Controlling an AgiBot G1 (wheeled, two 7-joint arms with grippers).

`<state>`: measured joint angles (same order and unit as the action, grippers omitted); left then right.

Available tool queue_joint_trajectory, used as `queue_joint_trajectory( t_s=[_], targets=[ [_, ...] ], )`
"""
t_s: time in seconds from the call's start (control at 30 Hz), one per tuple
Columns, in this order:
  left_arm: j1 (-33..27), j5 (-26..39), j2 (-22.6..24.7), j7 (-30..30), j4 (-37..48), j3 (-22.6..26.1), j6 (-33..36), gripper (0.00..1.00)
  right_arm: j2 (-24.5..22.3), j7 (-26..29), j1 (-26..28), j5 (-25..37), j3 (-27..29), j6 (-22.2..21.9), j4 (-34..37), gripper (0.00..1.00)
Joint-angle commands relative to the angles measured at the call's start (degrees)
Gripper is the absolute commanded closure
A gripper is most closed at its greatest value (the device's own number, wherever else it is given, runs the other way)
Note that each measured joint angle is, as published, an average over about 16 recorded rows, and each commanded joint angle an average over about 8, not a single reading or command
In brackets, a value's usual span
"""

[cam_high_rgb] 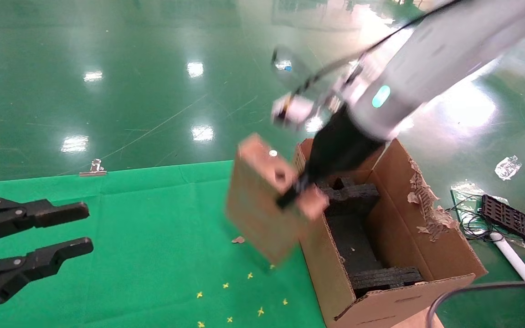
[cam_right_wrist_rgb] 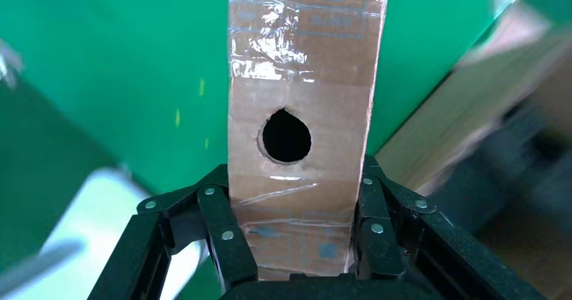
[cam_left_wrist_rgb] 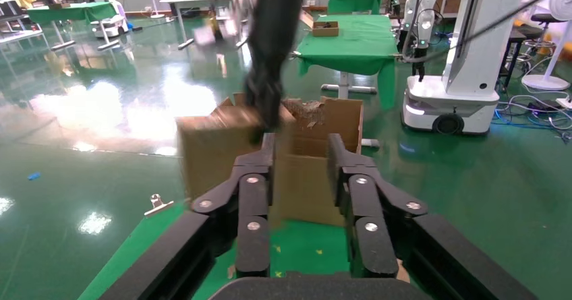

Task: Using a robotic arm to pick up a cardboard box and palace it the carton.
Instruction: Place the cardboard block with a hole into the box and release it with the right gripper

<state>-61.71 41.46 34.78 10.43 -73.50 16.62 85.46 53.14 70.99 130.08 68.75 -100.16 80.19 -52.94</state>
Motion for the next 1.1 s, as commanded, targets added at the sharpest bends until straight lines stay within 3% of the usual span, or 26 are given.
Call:
queue_joint_trajectory(
  t_s=[0.03,0.27,0.3,0.57,1.1],
  targets=[
    [0.0,0.0,0.0,0.0,0.0,0.0,0.0,1.0,-2.8,-2.3,2.3,-0.8,1.8,-1.6,-1.3,1.0],
    [0.0,0.0,0.0,0.0,0.0,0.0,0.0,1.0,-8.2,-5.6,8.8,2.2,3.5,-3.4,4.1,1.0],
    [0.0,0.0,0.0,0.0,0.0,0.0,0.0,0.97,-8.7,-5.8,9.3,2.9,3.3,-3.3,5.2,1.0],
    [0.0,0.0,0.0,0.0,0.0,0.1,0.0,0.01,-11.2,-6.3,9.3,6.9,0.6,-0.5,13.6,1.0],
    [0.0,-0.1,-0.1,-0.1,0.0,0.1,-0.1,0.0,-9.6,-5.6,-1.6,9.5,-4.2,2.4,27.5,1.0]
  ],
)
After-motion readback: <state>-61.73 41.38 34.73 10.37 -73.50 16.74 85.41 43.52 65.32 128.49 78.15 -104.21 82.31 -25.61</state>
